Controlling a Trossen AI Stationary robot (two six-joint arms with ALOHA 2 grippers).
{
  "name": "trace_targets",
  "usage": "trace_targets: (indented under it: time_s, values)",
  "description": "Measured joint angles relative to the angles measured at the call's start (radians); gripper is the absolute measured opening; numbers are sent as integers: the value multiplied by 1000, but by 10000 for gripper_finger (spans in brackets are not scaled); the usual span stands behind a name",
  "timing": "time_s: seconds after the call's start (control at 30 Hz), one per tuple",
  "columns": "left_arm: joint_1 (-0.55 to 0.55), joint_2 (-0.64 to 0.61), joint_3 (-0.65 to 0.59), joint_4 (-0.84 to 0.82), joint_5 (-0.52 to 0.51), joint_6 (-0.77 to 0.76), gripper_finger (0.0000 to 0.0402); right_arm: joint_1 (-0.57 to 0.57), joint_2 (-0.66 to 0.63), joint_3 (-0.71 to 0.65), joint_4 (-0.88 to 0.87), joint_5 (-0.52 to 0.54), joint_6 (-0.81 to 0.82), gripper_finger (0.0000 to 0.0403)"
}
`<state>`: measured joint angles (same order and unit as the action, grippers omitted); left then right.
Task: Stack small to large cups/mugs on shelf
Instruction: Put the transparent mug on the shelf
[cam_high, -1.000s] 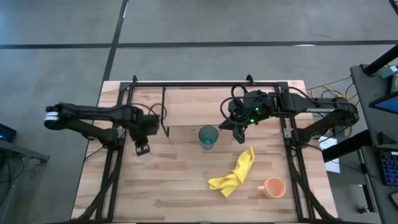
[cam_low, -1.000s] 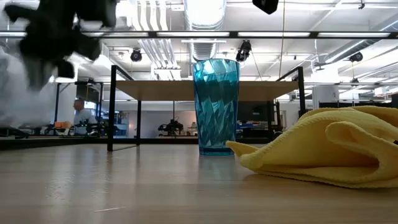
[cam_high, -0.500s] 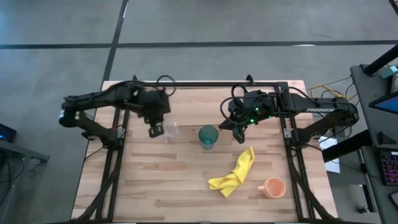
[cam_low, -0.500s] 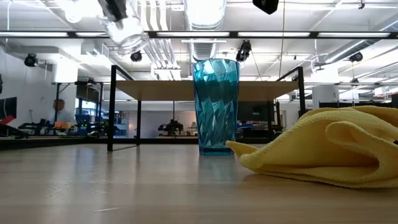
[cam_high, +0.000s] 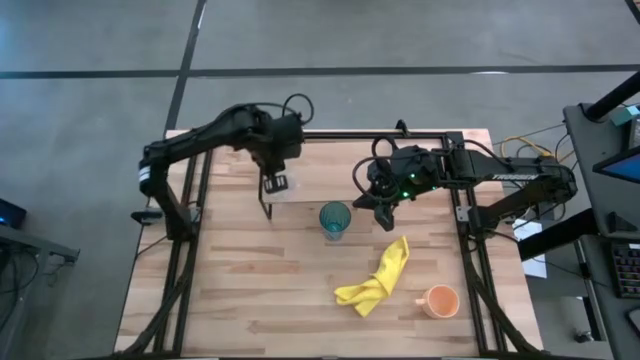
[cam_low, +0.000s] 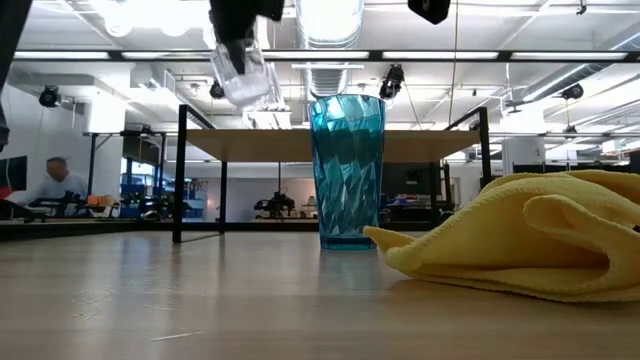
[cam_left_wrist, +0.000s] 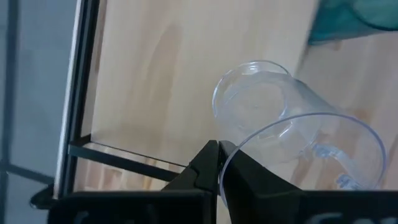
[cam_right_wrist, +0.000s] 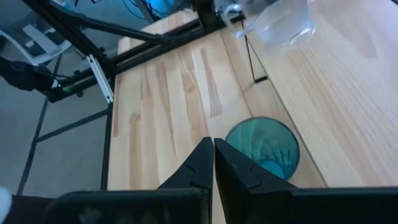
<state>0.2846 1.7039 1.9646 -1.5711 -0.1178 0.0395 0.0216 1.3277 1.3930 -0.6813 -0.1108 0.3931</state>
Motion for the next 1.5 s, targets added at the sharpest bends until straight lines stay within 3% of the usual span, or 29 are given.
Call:
trace_targets:
  time_s: [0.33,0.97,1.3,1.5]
  values:
    - [93,48,-31,0,21,-5,0,0,0,0,-33,0,-1,9]
    - [114,46,-62,0,26,52,0,0,0,0,-48,2,-4,9]
    - [114,46,-62,29,21,46,50,0,0,0,-47,9,-31,9]
    - [114,45,-62,52,6,46,58,0,0,0,-47,8,-38,9]
